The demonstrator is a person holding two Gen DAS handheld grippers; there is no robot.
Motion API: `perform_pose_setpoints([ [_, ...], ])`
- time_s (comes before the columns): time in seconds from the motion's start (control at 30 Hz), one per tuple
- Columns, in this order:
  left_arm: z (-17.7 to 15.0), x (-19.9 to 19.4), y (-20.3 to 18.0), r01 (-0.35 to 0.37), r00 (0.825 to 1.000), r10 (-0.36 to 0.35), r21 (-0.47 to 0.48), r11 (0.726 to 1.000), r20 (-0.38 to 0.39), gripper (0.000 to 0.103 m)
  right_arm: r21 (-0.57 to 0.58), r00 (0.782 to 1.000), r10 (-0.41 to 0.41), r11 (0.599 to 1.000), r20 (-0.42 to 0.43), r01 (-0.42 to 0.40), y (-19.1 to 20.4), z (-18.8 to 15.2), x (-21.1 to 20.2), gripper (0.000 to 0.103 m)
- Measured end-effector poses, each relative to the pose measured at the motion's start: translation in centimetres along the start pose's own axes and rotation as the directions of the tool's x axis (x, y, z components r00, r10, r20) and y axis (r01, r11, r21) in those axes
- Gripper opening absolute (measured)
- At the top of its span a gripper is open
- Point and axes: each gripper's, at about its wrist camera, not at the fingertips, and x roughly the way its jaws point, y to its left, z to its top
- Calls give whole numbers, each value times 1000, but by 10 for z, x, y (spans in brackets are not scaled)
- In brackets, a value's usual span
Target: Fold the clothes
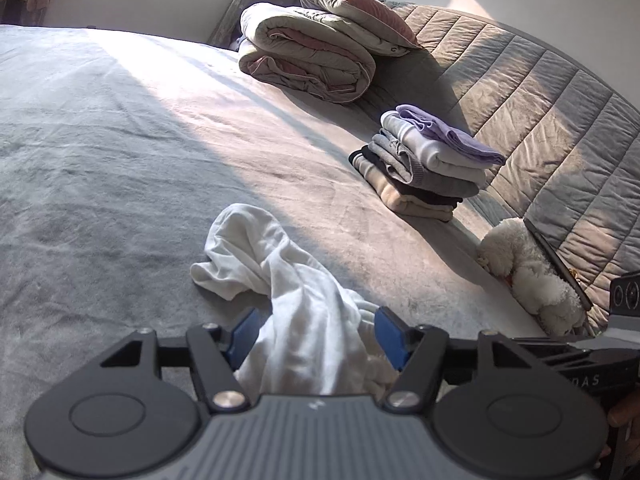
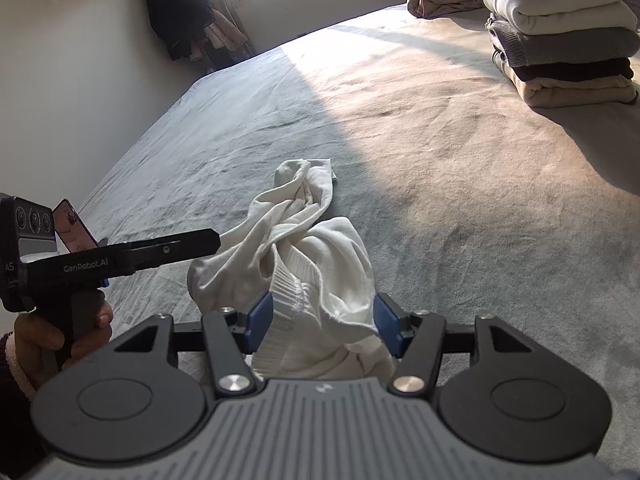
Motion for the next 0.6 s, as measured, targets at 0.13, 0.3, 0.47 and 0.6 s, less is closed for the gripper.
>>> perform_pose_setpoints([
  [0.13,-2,20,5,-92,994,91,-24,995,-68,61,-29,999,-21,999,-28,21,8,2,14,61],
  [0.3,-8,23,18,-82,989,73,-67,994,-126,36,-50,996,-73,996,-48,71,7,5,24,52],
  [0.47,-14,16,26,-32,983,14,-95,995,-184,23,-16,996,-89,996,-24,89,-5,10,17,6],
  [0.6,-21,7,29,14,974,-38,-107,994,-223,21,-5,989,-144,990,31,144,-12,14,5,6],
])
